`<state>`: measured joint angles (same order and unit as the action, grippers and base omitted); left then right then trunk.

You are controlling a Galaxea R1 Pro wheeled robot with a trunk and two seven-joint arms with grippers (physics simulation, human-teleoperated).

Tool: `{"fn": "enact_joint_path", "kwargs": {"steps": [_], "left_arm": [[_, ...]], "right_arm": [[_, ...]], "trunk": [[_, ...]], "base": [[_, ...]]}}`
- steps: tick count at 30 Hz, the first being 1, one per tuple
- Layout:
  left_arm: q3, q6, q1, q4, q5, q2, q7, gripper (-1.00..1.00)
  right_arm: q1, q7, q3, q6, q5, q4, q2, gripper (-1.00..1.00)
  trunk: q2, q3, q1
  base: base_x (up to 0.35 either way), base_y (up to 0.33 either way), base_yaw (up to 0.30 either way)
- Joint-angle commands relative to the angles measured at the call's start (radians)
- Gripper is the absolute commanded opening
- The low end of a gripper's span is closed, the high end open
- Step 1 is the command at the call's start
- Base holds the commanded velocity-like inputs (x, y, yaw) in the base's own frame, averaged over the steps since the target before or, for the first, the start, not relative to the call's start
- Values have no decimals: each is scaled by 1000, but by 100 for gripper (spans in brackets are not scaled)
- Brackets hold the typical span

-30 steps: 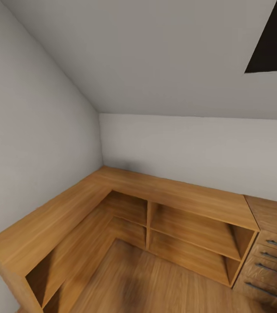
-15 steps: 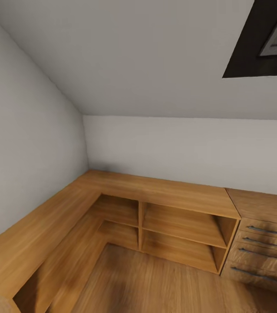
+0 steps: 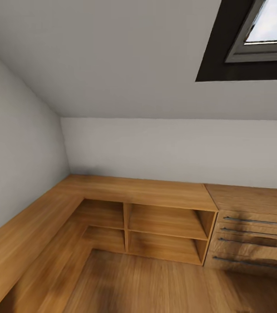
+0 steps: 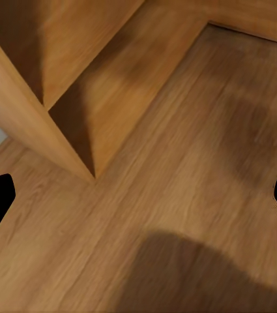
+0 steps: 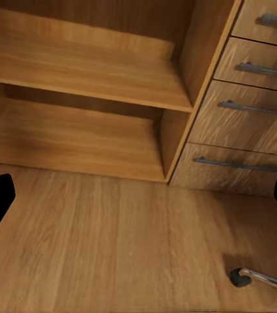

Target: In the bedroom, organize the workspace by keeping the computer under the desk, ensuring the monitor is on the desk, placing the keyboard on the desk next to the monitor, placing the mouse on the desk next to the keyboard, moving the folder from the swivel chair onto the desk next to the mouse, stacking the notebook on top of the folder with the pen on top of the notebook, and positioning the swivel chair next to the desk.

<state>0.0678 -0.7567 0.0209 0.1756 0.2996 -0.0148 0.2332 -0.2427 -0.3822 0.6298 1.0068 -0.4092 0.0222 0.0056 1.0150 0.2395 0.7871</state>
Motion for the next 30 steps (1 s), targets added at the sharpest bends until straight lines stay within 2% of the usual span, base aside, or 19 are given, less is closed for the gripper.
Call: {"fn": "enact_joint_path", "kwargs": {"steps": [1, 15, 23, 30], "left_arm": [[7, -1, 1, 3, 6, -1, 5, 100], [7, -1, 1, 2, 6, -1, 5, 100], [7, 0, 1, 3, 6, -1, 5, 100], [7, 0, 1, 2, 6, -1, 5, 100]], "right_arm": [[-1, -4, 8, 3, -3, 2, 1, 100], [-1, -4, 8, 1, -3, 2, 1, 100], [-1, -3, 8, -46, -4, 2, 2, 100], [-1, -3, 7, -56, -6, 2, 2, 100]], "trunk": [[1, 0, 0], [1, -8, 0], [1, -10, 0], [1, -9, 0]], "base": [[0, 2, -279], [0, 0, -280], [0, 0, -290], [0, 0, -292]]}}
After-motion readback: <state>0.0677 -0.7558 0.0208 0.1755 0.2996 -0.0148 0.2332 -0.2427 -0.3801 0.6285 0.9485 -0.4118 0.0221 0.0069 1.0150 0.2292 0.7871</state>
